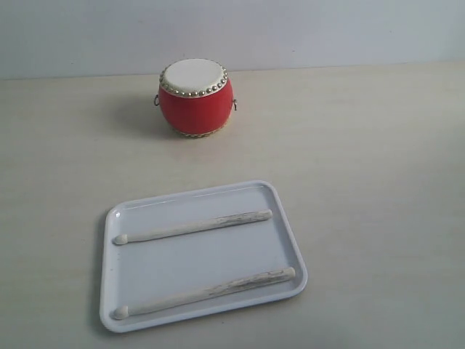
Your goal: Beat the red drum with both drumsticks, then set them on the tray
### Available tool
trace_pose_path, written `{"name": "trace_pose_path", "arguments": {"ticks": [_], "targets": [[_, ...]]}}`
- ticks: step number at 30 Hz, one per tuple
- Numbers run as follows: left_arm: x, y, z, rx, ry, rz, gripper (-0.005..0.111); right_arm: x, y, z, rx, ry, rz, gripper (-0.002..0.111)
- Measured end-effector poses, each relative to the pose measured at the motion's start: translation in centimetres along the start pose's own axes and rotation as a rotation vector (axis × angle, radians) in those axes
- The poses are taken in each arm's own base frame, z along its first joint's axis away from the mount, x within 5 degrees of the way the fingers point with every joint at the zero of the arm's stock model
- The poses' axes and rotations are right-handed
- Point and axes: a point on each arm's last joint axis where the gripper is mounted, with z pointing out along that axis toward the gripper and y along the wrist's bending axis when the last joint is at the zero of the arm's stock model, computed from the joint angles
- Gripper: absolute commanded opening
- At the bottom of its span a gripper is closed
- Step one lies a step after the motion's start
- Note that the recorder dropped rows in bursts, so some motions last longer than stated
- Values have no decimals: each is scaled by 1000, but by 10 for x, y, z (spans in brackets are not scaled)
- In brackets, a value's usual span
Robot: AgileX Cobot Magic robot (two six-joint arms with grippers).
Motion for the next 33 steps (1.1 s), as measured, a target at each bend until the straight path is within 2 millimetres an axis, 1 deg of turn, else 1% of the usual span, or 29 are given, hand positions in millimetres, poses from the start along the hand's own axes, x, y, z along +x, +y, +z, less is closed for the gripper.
{"name": "trace_pose_path", "arguments": {"ticks": [3, 5, 33], "targets": [[0, 0, 0, 0, 0, 0, 0, 13, 0, 4, 3, 41, -8, 0], [0, 0, 0, 0, 0, 0, 0, 17, -1, 5, 4, 52, -8, 0], [0, 0, 0, 0, 0, 0, 0, 16, -1, 6, 4, 35, -6, 0]]}}
